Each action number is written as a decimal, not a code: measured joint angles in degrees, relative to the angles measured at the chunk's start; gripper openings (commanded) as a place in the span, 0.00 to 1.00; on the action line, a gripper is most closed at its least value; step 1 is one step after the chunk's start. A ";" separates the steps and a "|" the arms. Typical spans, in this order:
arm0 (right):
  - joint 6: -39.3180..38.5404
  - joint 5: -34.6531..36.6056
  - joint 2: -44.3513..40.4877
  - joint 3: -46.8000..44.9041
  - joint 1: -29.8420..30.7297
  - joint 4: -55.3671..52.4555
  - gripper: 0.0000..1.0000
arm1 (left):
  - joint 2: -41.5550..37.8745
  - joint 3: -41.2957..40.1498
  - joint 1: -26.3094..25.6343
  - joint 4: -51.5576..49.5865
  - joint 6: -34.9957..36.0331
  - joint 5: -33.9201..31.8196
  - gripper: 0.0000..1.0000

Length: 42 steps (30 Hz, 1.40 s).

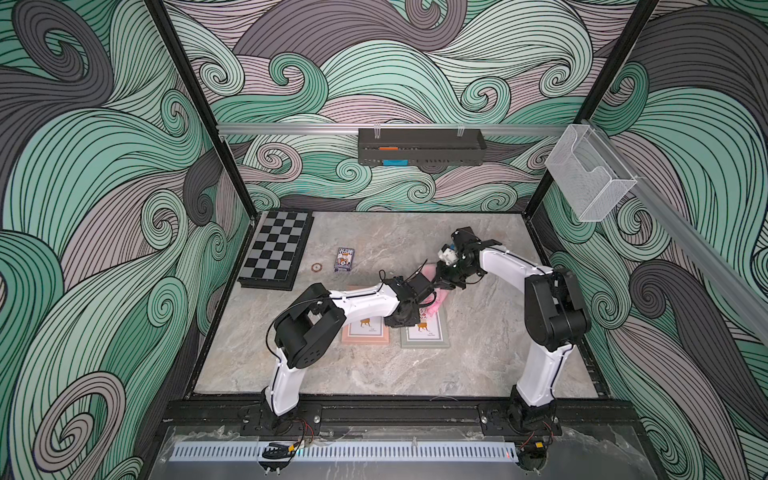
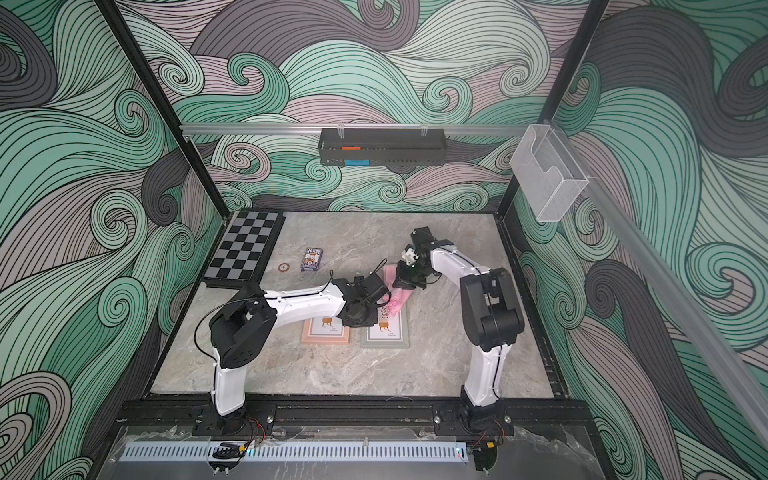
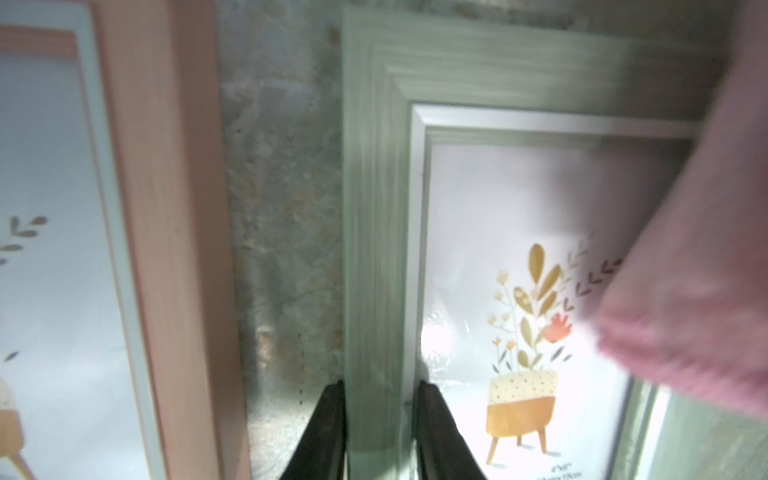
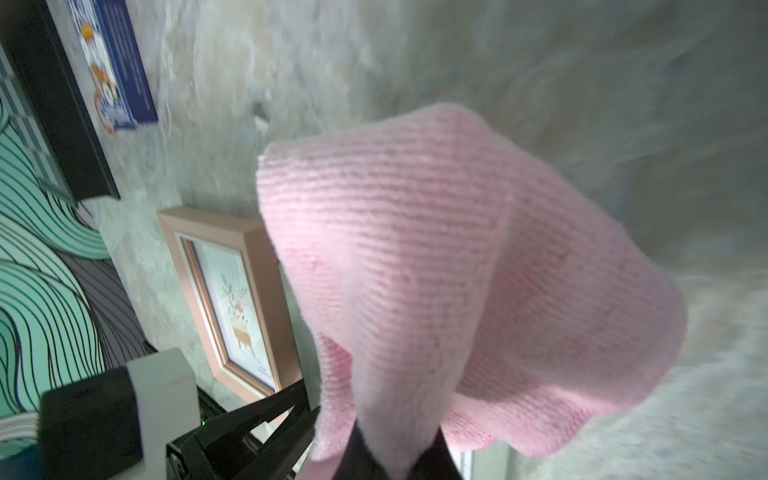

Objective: Wipe the picture frame with a cloth
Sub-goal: Wipe the dirt from the picture frame.

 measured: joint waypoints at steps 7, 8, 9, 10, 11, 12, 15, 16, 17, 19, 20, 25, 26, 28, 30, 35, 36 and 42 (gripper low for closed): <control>-1.42 5.57 -1.14 5.99 -0.39 -1.49 0.00 | 0.85 1.46 0.00 -1.68 -0.33 -0.24 0.19; -1.46 5.55 -1.42 5.97 -0.31 -1.44 0.00 | 0.87 1.51 0.00 -1.77 -0.37 -0.28 0.19; -1.46 5.46 -1.66 5.49 -0.17 -1.44 0.00 | 0.90 1.60 0.00 -1.86 -0.42 -0.33 0.19; -1.40 5.35 -1.75 4.55 -0.07 -1.42 0.00 | 1.03 1.79 0.00 -2.03 -0.44 -0.37 0.19; -1.31 5.31 -1.79 3.30 0.02 -1.27 0.00 | 1.11 1.95 0.00 -2.19 -0.46 -0.39 0.19; -1.09 5.22 -1.79 1.22 0.24 -0.94 0.00 | 1.22 2.19 0.00 -2.38 -0.48 -0.42 0.19; -0.20 4.87 -2.32 -6.88 0.81 -0.09 0.00 | 1.66 3.02 0.00 -2.78 -0.57 -0.46 0.19; 0.15 4.15 -3.48 -9.81 1.09 0.31 0.00 | 1.88 3.37 0.00 -3.04 -0.61 -0.46 0.19; 0.52 4.31 -5.49 -11.89 1.44 1.01 0.00 | 1.99 3.61 0.00 -3.32 -0.63 -0.50 0.19; 1.29 5.22 -11.52 -16.94 2.91 0.92 0.00 | 2.25 4.00 0.00 -3.74 -0.63 -0.55 0.19; 1.97 5.55 -14.88 -19.71 3.91 0.57 0.00 | 2.36 4.20 0.00 -3.96 -0.63 -0.57 0.19; 5.86 6.73 -29.09 -30.80 8.76 -1.77 0.00 | 2.60 4.55 0.00 -4.37 -0.63 -0.57 0.19; 6.47 6.93 -30.03 -31.61 9.07 -2.43 0.00 | 2.60 4.55 0.00 -4.37 -0.63 -0.57 0.19; 6.99 8.24 -29.44 -31.26 9.14 -3.34 0.00 | 2.60 4.55 0.00 -4.37 -0.63 -0.55 0.20; 6.80 9.75 -26.38 -28.33 8.79 -4.26 0.00 | 2.60 4.50 0.00 -4.33 -0.63 -0.50 0.19; 3.80 12.48 -12.90 -11.76 6.21 -2.93 0.00 | 1.92 3.30 0.02 -3.45 -0.79 -0.42 0.19; 3.32 12.52 -11.30 -9.73 5.88 -2.25 0.00 | 1.81 3.15 0.02 -3.30 -0.83 -0.39 0.20; 2.64 12.35 -10.32 -13.51 6.10 1.31 0.00 | 1.81 3.28 0.02 -3.28 -0.87 -0.57 0.20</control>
